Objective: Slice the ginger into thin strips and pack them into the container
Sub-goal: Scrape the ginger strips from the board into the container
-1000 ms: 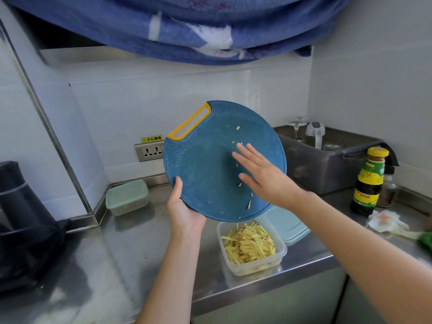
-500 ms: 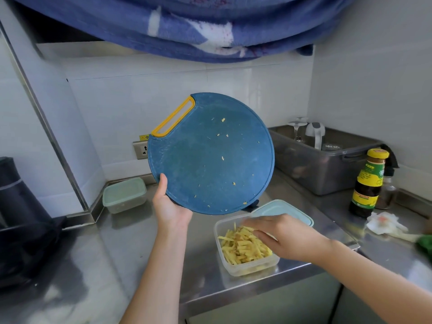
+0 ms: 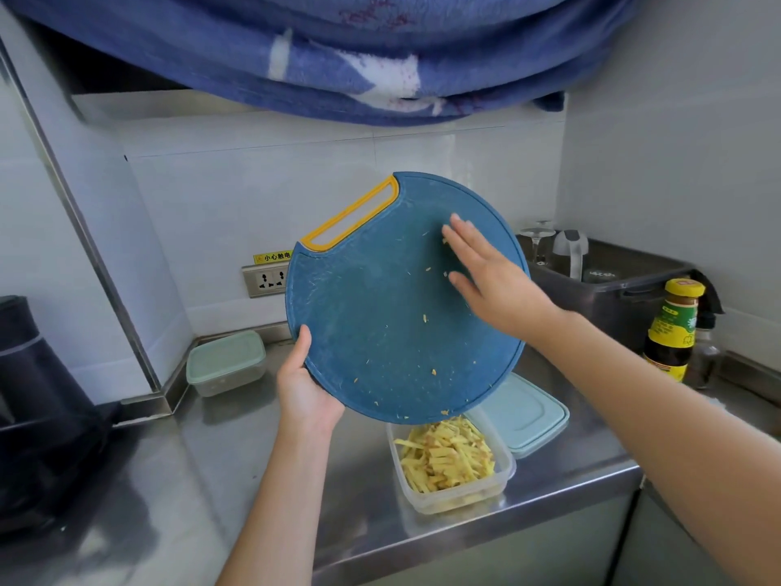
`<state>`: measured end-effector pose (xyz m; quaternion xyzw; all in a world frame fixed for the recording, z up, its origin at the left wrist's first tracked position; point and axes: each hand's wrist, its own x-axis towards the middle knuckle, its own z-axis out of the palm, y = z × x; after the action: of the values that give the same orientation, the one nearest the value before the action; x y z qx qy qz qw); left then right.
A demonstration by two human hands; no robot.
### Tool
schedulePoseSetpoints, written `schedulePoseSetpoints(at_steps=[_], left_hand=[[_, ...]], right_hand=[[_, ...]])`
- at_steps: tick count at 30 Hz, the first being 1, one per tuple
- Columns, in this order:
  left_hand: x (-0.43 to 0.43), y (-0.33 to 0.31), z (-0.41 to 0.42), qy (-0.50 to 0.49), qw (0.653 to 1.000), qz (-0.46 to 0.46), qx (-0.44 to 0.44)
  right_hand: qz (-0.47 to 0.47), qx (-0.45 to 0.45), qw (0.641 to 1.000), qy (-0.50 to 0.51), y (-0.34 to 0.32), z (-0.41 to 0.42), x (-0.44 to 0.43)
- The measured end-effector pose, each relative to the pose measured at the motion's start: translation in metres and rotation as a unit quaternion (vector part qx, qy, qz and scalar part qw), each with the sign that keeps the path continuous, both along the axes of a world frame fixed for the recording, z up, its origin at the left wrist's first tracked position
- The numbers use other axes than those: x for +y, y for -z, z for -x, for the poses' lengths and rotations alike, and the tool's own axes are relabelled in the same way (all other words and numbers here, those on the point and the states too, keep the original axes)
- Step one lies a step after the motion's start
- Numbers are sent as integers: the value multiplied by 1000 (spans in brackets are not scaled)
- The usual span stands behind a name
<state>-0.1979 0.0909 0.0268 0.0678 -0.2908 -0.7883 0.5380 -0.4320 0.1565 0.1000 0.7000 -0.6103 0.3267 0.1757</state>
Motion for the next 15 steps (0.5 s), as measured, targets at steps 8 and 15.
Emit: schedulePoseSetpoints(at_steps=[8, 15], left_hand=[[-1, -6, -7, -9, 1000, -10, 6], [-3, -13, -7, -20, 1000, -8, -4]], right_hand=[[-36, 166, 984, -58, 50, -9, 24], [-22, 98, 988, -115, 76, -27, 52]])
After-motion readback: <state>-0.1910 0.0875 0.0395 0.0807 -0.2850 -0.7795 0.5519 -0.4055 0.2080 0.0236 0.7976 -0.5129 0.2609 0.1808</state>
